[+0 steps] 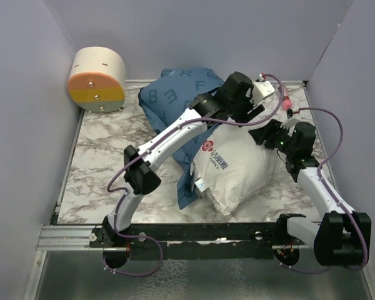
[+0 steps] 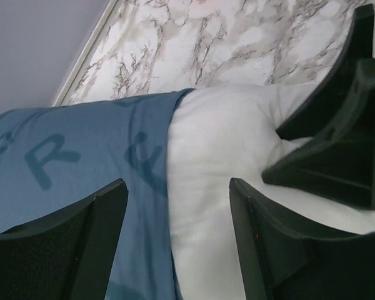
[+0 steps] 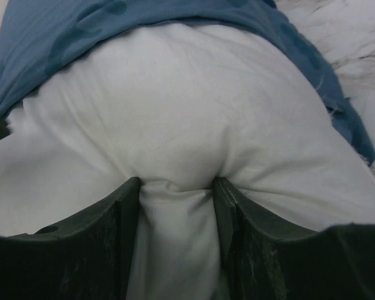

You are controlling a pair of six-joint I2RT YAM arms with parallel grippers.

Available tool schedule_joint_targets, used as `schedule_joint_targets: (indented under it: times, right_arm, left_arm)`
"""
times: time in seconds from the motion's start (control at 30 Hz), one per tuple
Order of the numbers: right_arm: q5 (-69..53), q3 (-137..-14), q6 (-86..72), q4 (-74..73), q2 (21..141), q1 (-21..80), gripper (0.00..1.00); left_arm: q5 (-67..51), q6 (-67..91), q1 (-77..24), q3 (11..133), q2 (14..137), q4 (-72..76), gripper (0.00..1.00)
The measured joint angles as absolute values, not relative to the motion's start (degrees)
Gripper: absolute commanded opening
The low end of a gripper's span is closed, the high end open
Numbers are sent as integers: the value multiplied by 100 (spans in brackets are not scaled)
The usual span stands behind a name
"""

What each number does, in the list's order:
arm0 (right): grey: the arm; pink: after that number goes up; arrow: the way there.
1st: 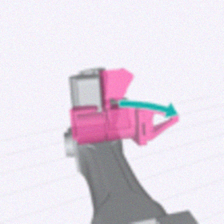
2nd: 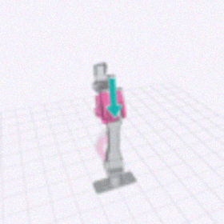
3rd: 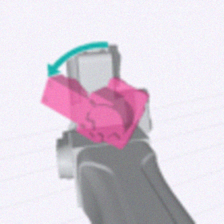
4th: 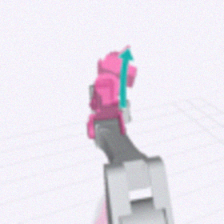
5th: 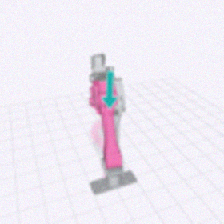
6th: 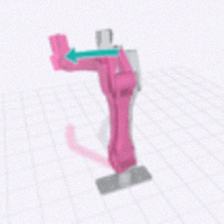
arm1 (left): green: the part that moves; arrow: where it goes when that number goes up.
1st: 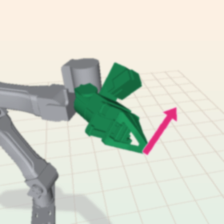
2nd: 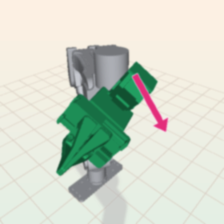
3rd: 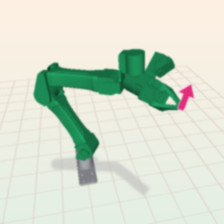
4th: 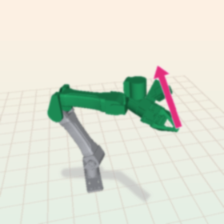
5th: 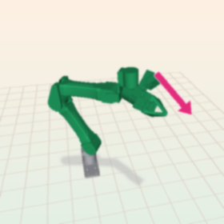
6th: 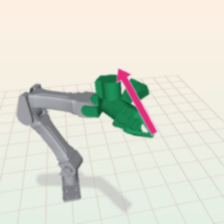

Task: Put the pillow into the pillowcase
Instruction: Stuff the pillow into the pillowcase.

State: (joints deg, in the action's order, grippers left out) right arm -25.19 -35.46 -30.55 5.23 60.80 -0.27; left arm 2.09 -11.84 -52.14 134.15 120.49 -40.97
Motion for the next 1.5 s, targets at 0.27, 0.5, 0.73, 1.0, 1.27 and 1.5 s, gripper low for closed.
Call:
schedule_joint_targets:
  times: [0.27, 0.5, 0.73, 1.0, 1.27, 1.5]
  right_arm:
    - [-3183, -3323, -3129, 1192, 6309, -51, 38]
    - [-3387, -3282, -3129, 1385, 6407, -51, 35]
    - [-3450, -3269, -3122, 1509, 6482, -51, 29]
    - [-3671, -3269, -3256, 1973, 7019, -51, 23]
    - [-3732, -3763, -3533, 2318, 8029, 419, 13]
    - [-3601, -3929, -3708, 2799, 8997, 982, 11]
  left_arm:
    - [1066, -1754, -5214, 14151, 13065, -4757, 66]
    - [2045, -1798, -5297, 14239, 13139, -4757, 53]
    - [2738, -1824, -5253, 14291, 13327, -4595, 0]
    - [1881, -1382, -5262, 14682, 13349, -4816, 0]
    - [193, -519, -5371, 13443, 12409, -4418, 0]
    - [-246, 113, -5382, 11515, 11441, -3382, 0]
